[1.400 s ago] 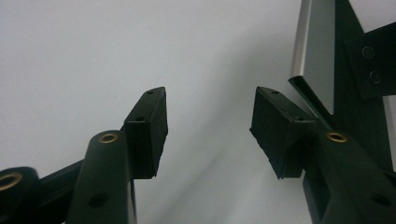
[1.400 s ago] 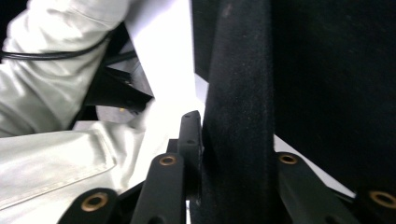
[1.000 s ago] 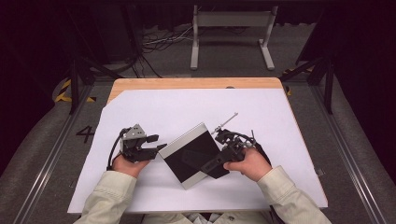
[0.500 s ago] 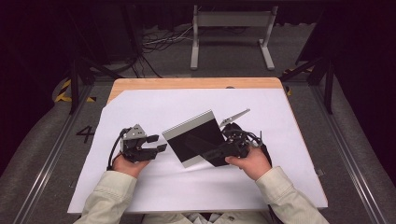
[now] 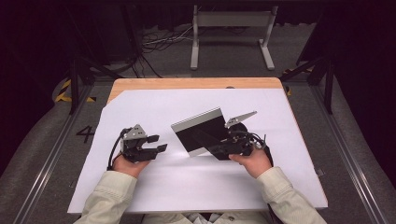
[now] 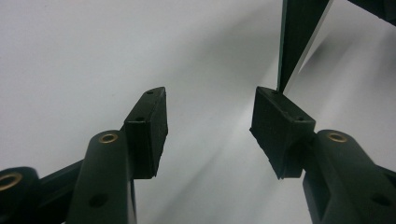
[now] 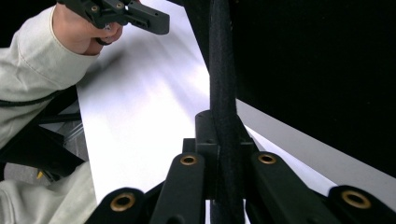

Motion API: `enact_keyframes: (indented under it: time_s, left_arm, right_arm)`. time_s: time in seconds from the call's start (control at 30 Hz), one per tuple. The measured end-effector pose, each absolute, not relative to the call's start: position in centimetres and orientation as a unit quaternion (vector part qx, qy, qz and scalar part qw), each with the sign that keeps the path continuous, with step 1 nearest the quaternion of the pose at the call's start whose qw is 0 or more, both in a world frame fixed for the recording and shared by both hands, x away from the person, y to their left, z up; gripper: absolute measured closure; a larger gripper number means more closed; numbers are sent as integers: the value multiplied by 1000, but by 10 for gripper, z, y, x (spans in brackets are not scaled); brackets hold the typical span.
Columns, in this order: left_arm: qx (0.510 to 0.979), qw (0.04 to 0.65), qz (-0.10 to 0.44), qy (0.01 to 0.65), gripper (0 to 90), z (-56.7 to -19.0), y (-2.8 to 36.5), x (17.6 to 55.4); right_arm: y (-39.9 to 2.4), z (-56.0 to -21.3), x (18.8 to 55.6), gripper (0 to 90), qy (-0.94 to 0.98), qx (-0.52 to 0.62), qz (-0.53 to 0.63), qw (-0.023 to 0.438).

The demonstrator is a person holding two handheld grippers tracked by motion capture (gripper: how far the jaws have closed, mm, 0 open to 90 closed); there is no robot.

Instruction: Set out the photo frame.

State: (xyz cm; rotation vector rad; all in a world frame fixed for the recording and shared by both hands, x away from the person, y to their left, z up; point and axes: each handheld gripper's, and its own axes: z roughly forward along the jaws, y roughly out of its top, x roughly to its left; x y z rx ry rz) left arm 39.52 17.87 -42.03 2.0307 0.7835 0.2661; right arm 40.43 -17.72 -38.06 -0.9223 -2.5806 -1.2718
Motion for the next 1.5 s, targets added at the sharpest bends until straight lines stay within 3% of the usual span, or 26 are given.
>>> enact_keyframes:
  time_s: [1.5]
  left_arm:
    - [825, 460, 108, 309, 466, -419, 175, 394]
  right_arm:
    - [-194, -413, 373, 816, -909, -242, -339, -14]
